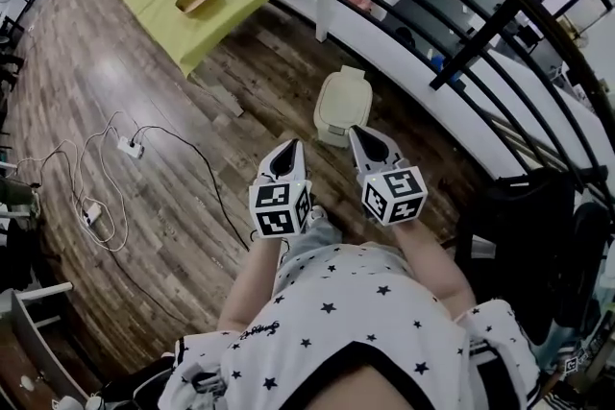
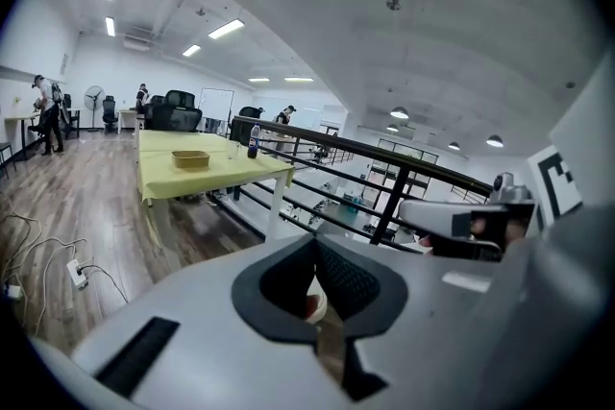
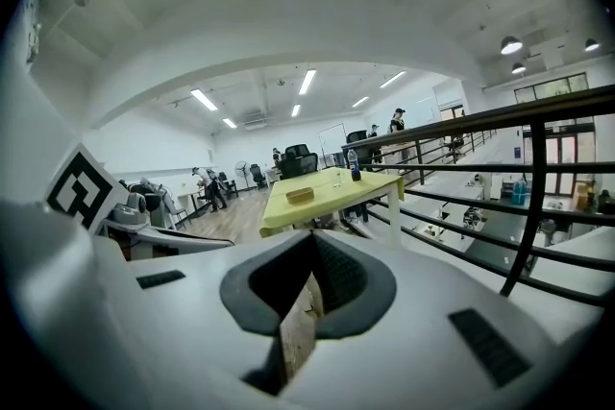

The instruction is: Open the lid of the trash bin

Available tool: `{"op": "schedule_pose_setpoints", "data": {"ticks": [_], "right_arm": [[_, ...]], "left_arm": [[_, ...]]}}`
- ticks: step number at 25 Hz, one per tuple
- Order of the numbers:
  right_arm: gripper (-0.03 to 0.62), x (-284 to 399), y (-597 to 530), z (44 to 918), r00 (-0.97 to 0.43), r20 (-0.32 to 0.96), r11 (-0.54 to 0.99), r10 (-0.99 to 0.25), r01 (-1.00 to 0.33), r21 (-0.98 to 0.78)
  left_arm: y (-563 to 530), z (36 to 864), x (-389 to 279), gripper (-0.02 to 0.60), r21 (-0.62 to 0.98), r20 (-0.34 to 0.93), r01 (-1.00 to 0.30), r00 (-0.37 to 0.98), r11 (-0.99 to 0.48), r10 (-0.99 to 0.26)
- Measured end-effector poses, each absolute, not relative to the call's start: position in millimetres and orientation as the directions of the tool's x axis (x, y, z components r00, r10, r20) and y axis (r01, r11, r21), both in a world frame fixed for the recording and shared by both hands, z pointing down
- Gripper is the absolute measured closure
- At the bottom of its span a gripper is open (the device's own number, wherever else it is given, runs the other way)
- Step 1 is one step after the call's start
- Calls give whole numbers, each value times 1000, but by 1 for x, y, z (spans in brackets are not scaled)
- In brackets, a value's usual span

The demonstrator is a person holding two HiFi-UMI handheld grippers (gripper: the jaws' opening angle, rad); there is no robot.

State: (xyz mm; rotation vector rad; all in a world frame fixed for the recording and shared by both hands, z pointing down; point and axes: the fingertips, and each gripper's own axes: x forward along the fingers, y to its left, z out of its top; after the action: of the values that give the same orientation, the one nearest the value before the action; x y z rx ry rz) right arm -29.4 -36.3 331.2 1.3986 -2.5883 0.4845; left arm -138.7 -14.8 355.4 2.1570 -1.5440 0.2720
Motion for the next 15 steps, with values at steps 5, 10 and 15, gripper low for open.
{"op": "schedule_pose_setpoints", "data": {"ticks": [5,10,15], "right_arm": [[600,-36,-57,346,-525,320,483,-789,-851,-205],[600,-31,-68,360,-497,354,449,-792,-867,-214],[600,-21,-88,382,-499,359,464,-789,-867,-185]], "left_arm": [[-42,371,-151,571,271,437,-925,363,-265,-823],[-58,393,-149,571,287,478,-918,384,-272,-790],[-85,426,-137,571,294,505,-920,381,-261,-775]]}}
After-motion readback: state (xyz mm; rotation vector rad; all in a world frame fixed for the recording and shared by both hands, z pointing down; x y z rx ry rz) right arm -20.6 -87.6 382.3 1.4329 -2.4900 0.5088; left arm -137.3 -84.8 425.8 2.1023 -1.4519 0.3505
